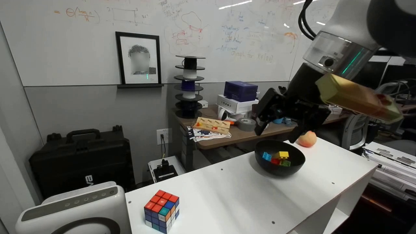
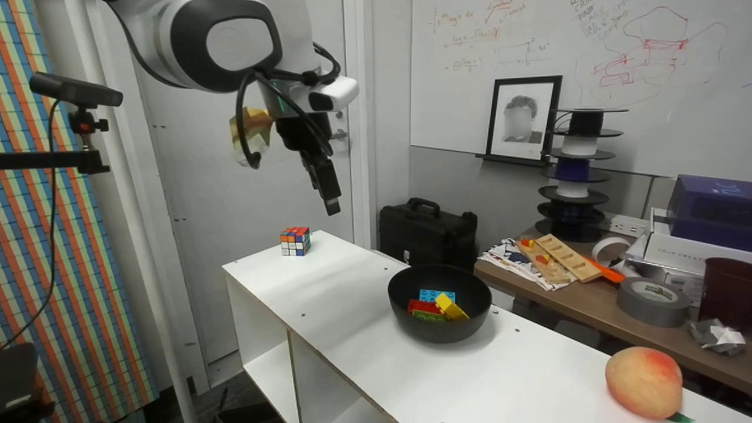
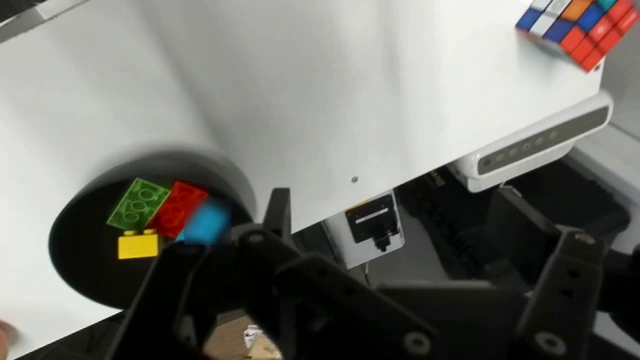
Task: Put the toys into the bowl.
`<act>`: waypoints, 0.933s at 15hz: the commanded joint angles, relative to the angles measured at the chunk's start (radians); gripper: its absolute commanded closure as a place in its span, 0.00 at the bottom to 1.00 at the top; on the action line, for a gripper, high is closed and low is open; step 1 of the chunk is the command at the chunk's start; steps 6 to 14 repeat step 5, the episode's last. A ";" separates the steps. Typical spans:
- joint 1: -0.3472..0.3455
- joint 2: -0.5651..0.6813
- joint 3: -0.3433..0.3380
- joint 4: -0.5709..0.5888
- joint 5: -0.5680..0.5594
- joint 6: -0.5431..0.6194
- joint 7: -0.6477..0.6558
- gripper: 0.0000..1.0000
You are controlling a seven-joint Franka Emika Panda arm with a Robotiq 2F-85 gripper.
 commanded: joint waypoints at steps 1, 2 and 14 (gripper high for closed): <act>-0.038 -0.095 0.085 -0.100 0.070 -0.036 -0.159 0.00; -0.052 -0.109 0.113 -0.117 0.118 -0.045 -0.209 0.00; -0.029 -0.070 0.095 -0.096 0.110 -0.039 -0.171 0.00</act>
